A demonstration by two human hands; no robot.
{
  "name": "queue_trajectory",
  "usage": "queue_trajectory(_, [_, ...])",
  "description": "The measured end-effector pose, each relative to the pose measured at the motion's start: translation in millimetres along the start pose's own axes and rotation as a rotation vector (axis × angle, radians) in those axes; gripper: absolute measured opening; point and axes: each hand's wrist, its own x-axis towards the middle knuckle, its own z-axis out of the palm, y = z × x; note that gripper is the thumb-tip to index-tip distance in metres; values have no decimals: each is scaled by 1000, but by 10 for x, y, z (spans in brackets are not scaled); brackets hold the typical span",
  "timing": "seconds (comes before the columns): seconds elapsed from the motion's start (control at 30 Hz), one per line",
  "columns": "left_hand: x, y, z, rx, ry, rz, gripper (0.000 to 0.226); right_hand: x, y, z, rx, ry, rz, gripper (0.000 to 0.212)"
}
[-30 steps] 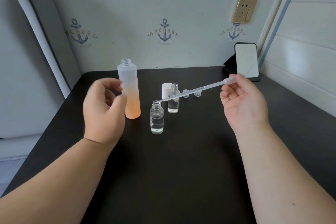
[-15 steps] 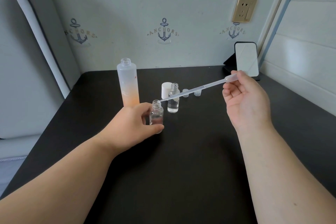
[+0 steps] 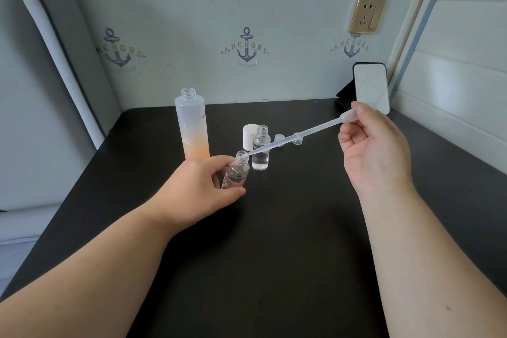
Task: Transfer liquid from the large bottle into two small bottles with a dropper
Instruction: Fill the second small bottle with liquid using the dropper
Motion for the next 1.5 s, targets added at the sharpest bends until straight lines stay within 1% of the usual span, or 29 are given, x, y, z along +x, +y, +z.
queue_trajectory(0.1, [0, -3, 1, -7, -2, -4, 20, -2, 7, -3, -12, -13, -5, 22])
queue_trajectory(0.47, [-1, 9, -8, -32, -15, -1, 18, 6, 21, -32, -49, -20, -1, 20])
queue_trajectory(0.83, [-3, 17, -15, -29, -26, 0, 17, 9, 37, -46, -29, -8, 7, 19])
queue_trajectory(1.1, [-19, 51, -32, -19, -22, 5, 22, 5, 56, -36, -28, -10, -21, 22])
queue_trajectory(1.27, [-12, 33, -16, -28, -17, -30, 18, -1, 49, -30, -64, -23, -26, 22])
queue_trajectory(1.4, [-3, 13, -11, -48, -30, -42, 20, 3, 26, -36, -26, -6, -1, 12])
queue_trajectory(1.5, [-4, 3, -14, -38, -36, -24, 24, 12, 31, -47, 7, 16, 25, 13])
